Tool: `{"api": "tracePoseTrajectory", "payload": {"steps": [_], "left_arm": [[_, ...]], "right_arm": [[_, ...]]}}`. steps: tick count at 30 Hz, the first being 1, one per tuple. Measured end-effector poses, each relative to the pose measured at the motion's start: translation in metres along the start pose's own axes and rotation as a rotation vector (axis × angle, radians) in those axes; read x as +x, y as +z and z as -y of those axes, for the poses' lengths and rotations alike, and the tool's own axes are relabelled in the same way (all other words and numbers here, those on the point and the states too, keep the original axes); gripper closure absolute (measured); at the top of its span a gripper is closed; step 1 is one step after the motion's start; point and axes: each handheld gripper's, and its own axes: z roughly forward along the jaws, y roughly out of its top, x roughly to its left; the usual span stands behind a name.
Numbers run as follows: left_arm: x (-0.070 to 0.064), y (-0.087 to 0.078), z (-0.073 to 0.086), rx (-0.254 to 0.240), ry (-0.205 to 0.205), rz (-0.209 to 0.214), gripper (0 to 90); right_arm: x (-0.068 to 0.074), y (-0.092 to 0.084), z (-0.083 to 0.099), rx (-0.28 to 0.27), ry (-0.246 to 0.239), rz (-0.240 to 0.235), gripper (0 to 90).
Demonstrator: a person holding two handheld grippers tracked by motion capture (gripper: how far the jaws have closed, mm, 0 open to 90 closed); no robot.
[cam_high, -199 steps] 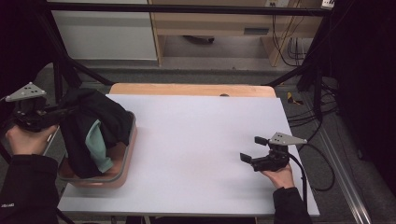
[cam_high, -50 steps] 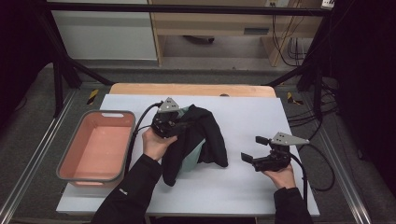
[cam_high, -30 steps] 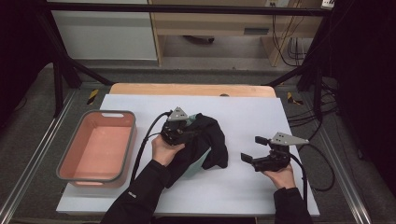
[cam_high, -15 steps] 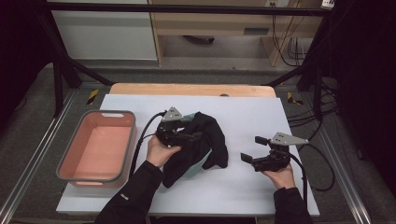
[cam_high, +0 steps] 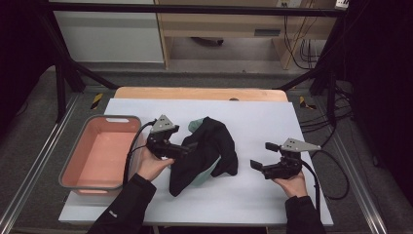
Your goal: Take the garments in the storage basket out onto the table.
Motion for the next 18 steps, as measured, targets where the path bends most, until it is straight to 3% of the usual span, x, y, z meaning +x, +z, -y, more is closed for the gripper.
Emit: {"api": "tracePoseTrajectory", "payload": {"steps": [8,18], "left_arm": [[-0.001,-0.017,0.027,0.010,-0.017,0.007,5.9],[-0.006,-0.022,0.053,0.044,-0.028,0.010,5.5]], "right_arm": [[0.002,0.002,0.000,-0.001,0.003,-0.002,2.1],[0.007,0.010,-0.001,0.014,0.009,-0.012,2.3]]}}
